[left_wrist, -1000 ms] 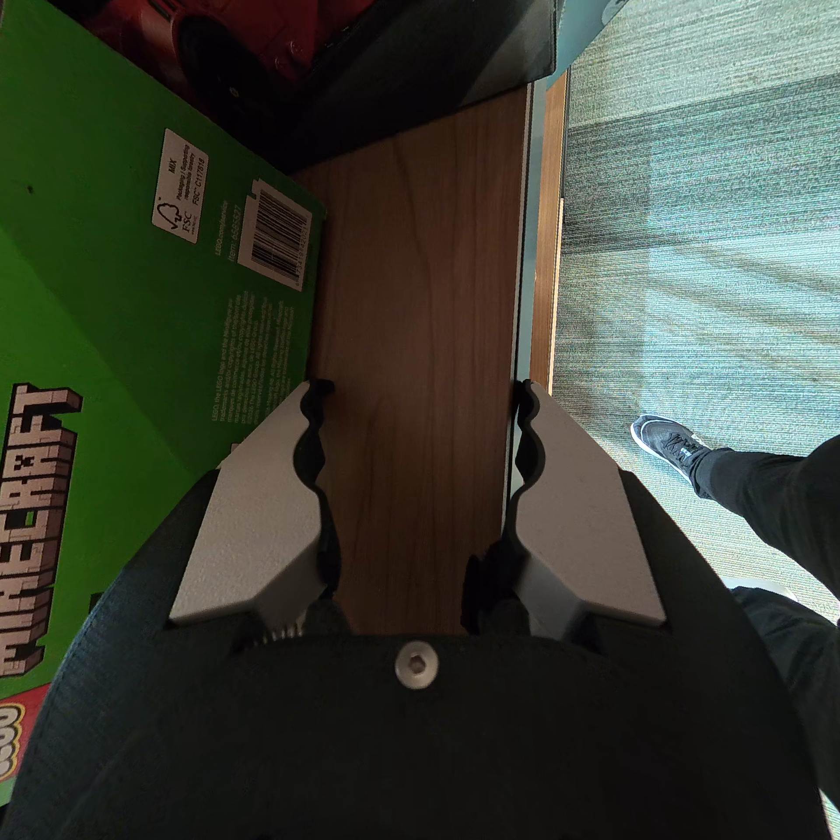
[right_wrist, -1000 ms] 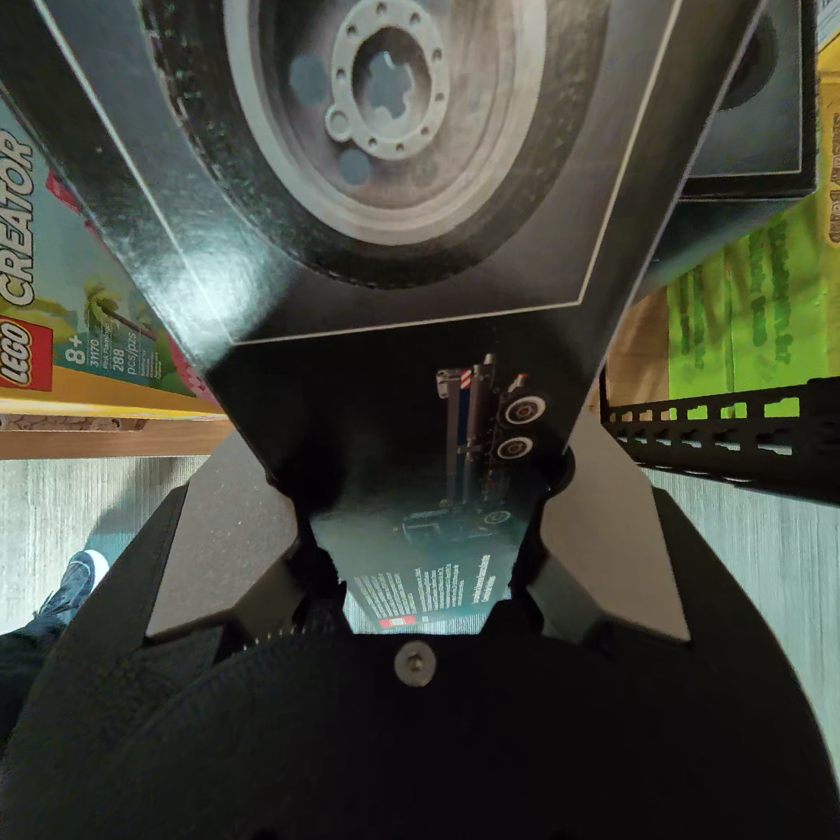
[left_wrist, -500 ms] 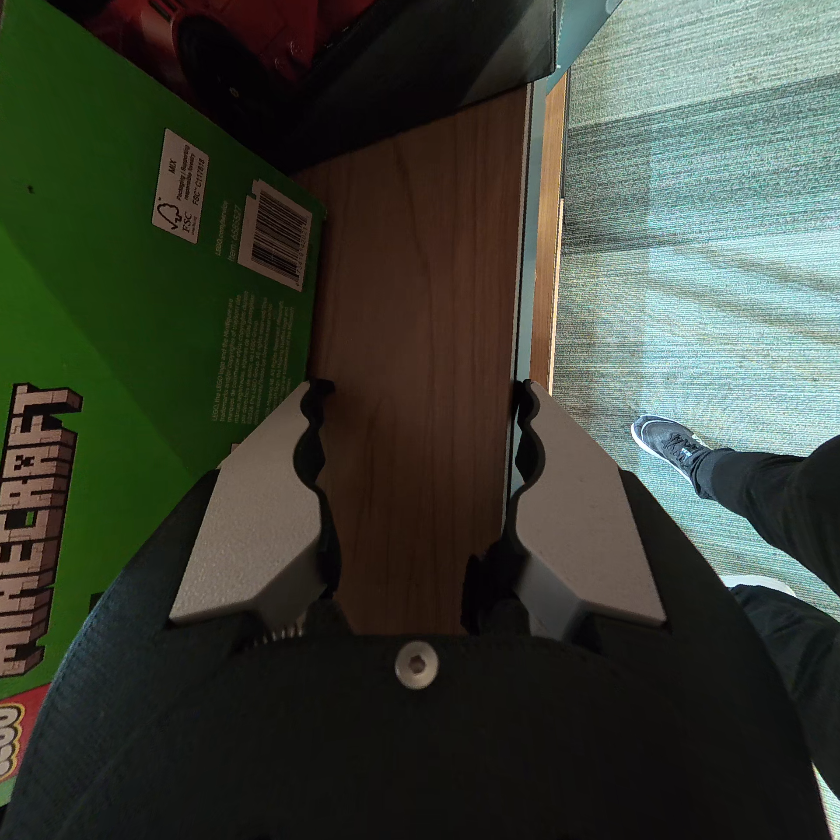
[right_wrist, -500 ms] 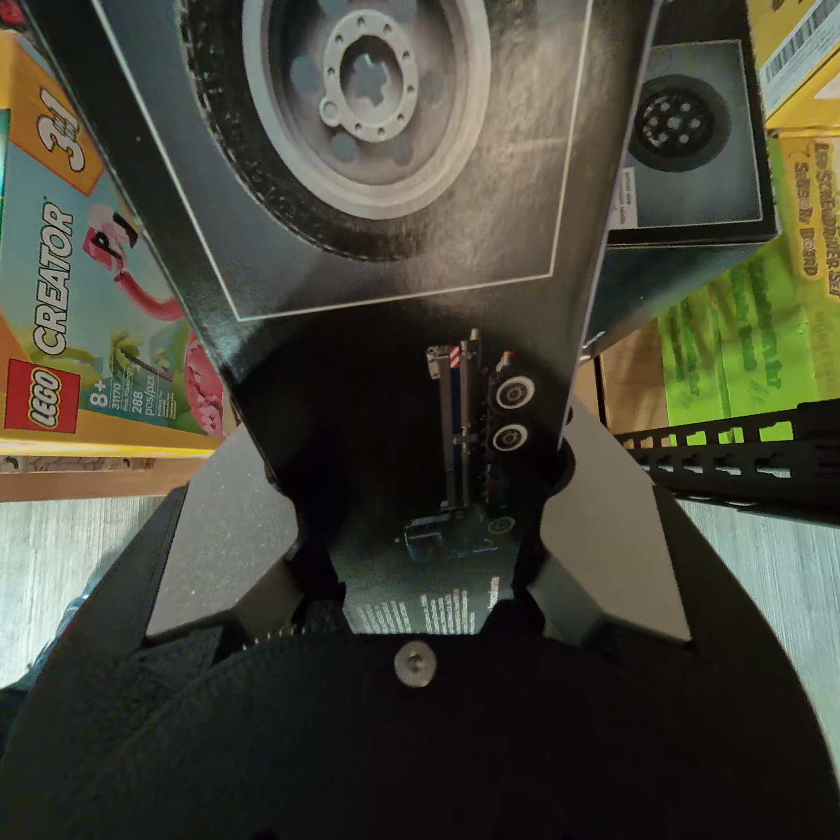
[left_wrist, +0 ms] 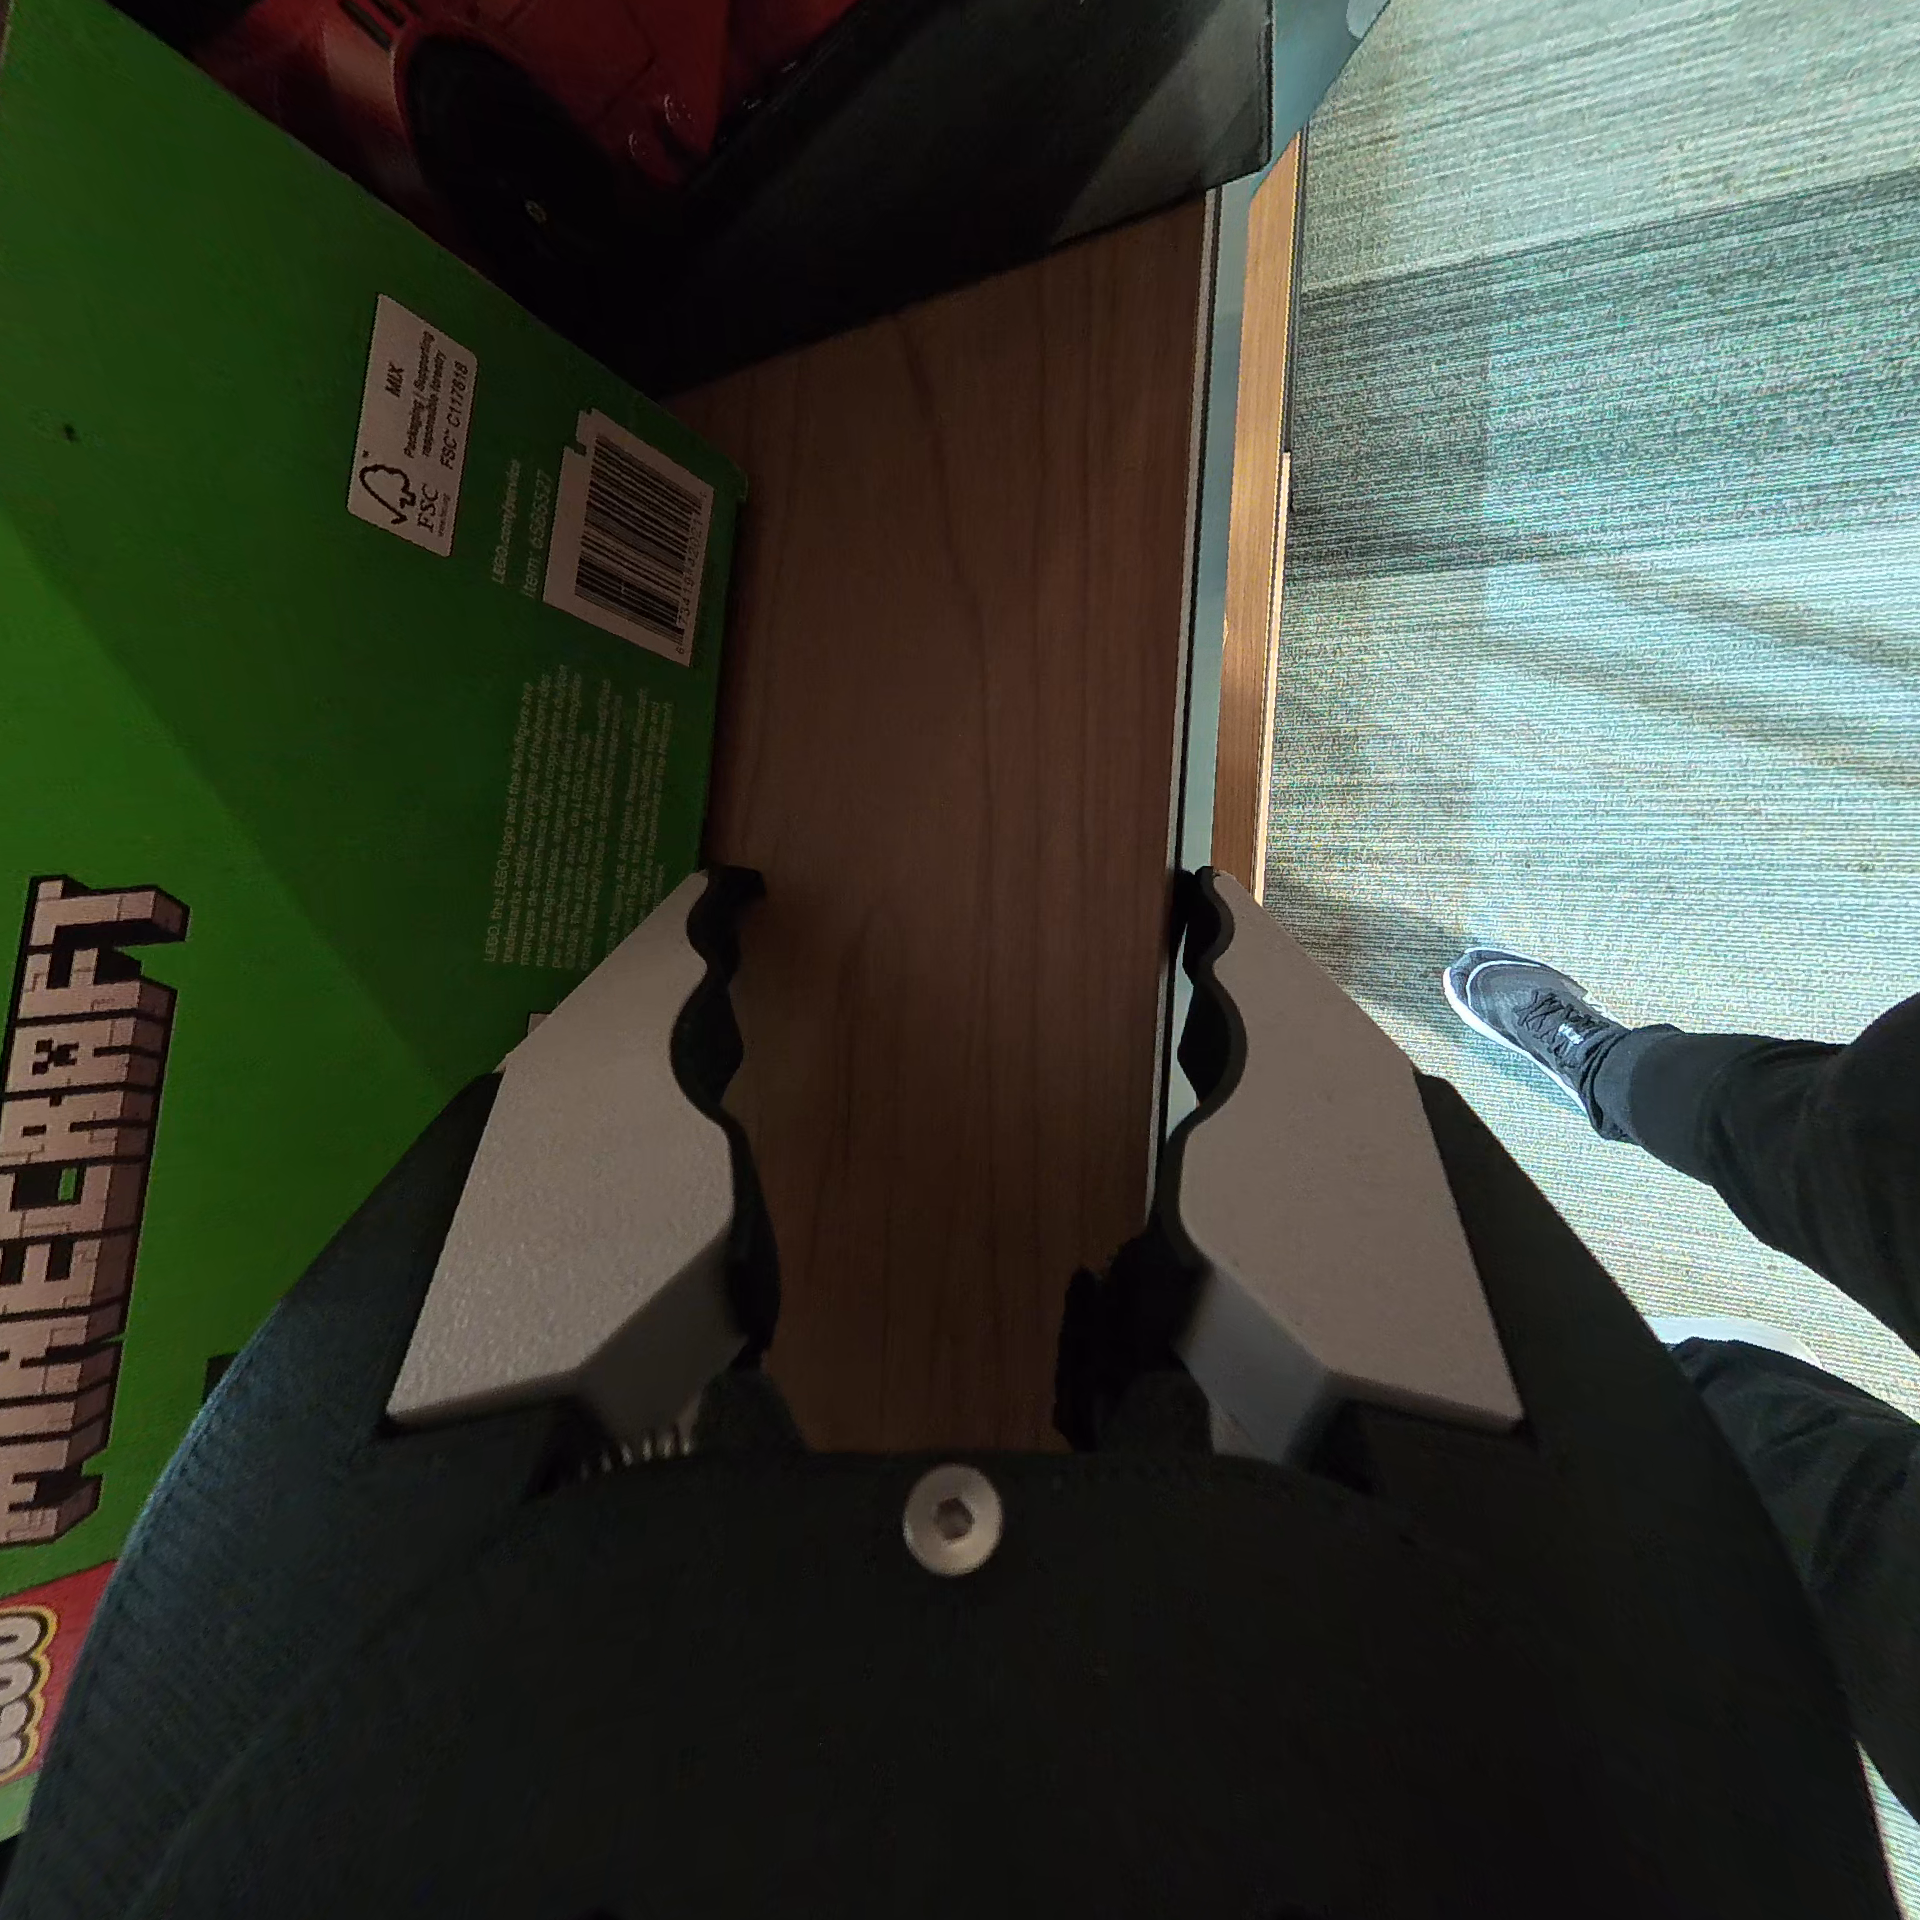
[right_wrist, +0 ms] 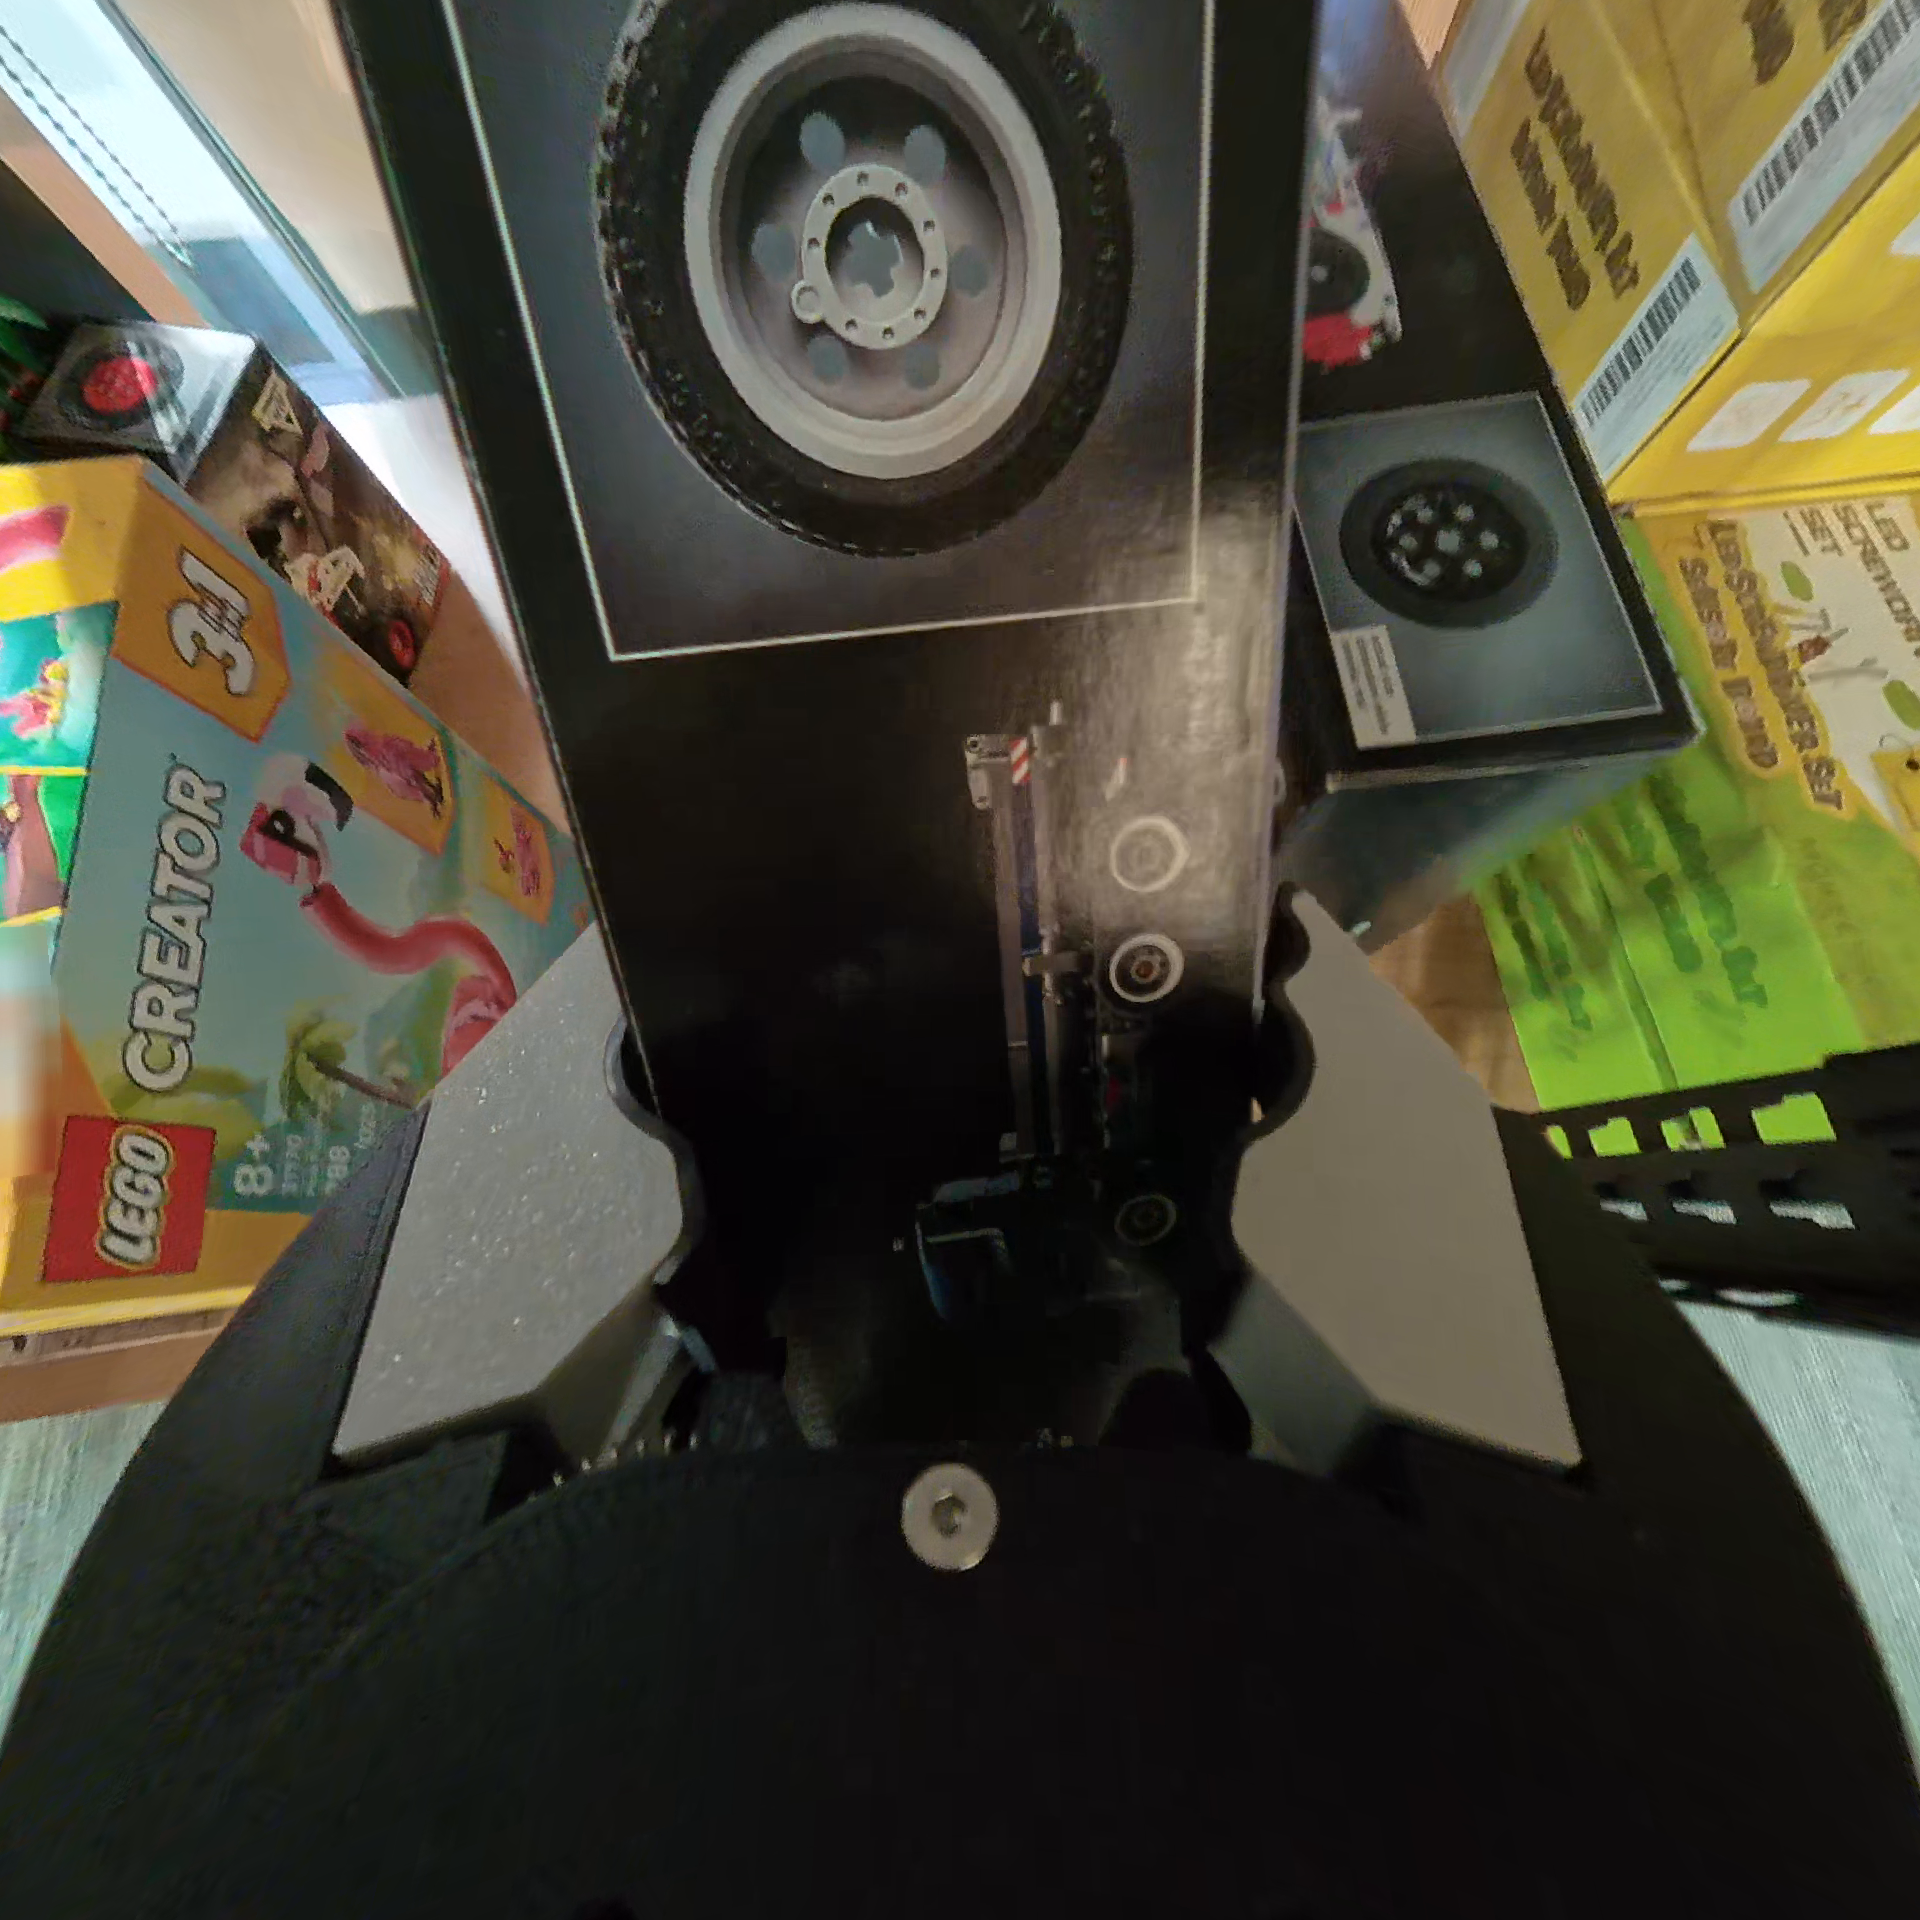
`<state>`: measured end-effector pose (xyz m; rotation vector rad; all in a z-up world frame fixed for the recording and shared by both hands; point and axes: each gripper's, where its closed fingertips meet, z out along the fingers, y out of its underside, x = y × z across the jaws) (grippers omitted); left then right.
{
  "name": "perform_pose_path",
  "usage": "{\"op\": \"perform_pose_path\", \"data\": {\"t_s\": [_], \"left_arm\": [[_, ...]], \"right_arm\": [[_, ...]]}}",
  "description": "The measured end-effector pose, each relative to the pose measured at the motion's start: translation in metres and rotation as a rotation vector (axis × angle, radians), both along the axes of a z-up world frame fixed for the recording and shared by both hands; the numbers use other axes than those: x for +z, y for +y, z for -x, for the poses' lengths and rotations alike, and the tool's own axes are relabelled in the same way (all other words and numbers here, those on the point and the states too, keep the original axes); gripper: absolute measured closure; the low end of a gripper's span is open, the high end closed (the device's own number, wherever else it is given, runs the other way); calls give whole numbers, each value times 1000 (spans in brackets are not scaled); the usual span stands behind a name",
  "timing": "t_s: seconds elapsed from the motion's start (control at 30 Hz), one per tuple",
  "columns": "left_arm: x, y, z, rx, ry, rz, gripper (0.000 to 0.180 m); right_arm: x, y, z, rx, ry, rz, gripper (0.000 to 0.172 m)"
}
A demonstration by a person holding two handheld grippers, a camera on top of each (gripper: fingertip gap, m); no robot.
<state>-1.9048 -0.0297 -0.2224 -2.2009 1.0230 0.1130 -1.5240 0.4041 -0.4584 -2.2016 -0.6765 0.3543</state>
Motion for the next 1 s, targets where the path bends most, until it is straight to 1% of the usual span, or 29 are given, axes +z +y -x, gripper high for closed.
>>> {"op": "perform_pose_path", "data": {"t_s": [0.07, 0.13, 0.23, 0.3, 0.37, 0.43, 0.6, 0.67, 0.73, 0.8, 0.83, 0.87, 0.93, 0.97, 1.0], "left_arm": [[0, 0, 0, 0, 0, 0, 95], [0, 0, 0, 0, 0, 0, 95], [0, 0, 0, 1, 0, 0, 94], [0, 0, 0, 2, 0, 0, 94], [0, 0, 0, 3, 0, 0, 94], [0, 0, 0, 3, 0, 0, 94], [0, 0, 0, 4, 0, 1, 94], [0, 0, 0, 4, 0, 1, 94], [0, 0, 0, 5, 0, 1, 94], [0, 0, 0, 5, 0, 1, 94], [0, 0, 0, 6, 1, 1, 94], [0, 0, 0, 6, 1, 1, 94], [0, 0, 0, 6, 1, 1, 94], [0, 0, 0, 6, 1, 1, 94], [0, 0, 0, 6, 1, 1, 94]], "right_arm": [[2, 5, 9, 5, 24, -14, 55], [5, 12, 13, -8, 0, -58, 60], [7, 20, 18, -34, 8, -61, 61], [13, 23, 19, -60, 50, -81, 62], [21, 25, 21, -64, 109, -110, 69], [19, 25, 21, -65, 160, -88, 66], [10, 22, 20, -56, 142, -61, 75], [9, 19, 21, -36, 165, -37, 78], [6, 14, 21, -21, 188, -13, 77], [9, 4, 14, -19, 217, -37, 72], [7, -2, 11, -20, 233, -41, 65], [2, -11, 10, -4, 231, -32, 57], [-9, -23, 5, -4, 209, -68, 46], [-18, -27, 4, -11, 207, -70, 42], [-30, -29, 3, -10, 212, -53, 43]]}}
